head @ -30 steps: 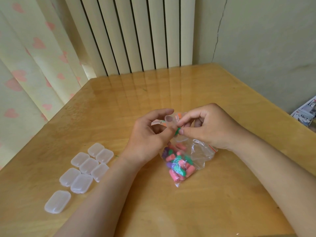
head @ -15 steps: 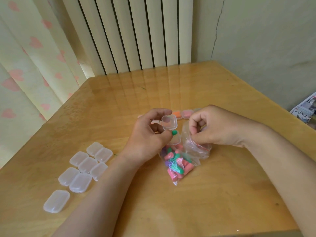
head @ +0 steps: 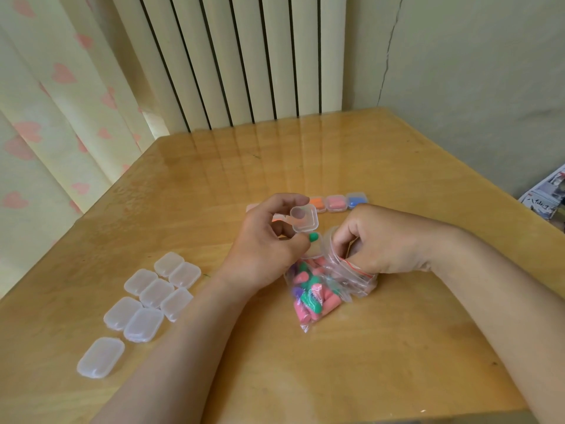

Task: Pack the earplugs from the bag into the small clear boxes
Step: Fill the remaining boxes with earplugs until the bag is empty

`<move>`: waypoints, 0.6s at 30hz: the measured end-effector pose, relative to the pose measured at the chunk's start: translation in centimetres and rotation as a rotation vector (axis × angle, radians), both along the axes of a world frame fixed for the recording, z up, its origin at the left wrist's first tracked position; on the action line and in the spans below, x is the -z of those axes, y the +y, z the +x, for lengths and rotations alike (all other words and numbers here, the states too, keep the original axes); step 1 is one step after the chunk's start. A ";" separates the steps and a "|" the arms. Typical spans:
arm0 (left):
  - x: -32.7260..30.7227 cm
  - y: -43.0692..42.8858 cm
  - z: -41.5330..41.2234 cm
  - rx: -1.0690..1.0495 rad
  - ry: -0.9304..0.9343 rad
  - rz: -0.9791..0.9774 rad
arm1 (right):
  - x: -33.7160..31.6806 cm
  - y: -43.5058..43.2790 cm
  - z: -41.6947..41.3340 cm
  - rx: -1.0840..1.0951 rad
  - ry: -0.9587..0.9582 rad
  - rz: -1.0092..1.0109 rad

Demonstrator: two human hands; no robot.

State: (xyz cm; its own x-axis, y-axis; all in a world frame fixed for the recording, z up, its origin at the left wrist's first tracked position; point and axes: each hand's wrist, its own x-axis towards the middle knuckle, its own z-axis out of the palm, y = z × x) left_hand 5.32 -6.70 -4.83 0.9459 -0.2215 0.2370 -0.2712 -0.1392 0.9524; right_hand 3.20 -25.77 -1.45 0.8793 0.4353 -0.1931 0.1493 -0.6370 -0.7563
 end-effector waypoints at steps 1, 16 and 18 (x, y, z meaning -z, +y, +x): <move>0.0 0.0 0.0 0.002 0.001 0.002 | 0.1 0.0 0.0 0.001 -0.009 -0.012; 0.1 0.1 0.1 0.006 0.000 0.008 | 0.3 -0.3 0.2 -0.039 0.073 0.034; 0.0 0.1 0.0 0.008 -0.004 0.012 | 0.5 -0.2 0.3 -0.051 0.063 0.001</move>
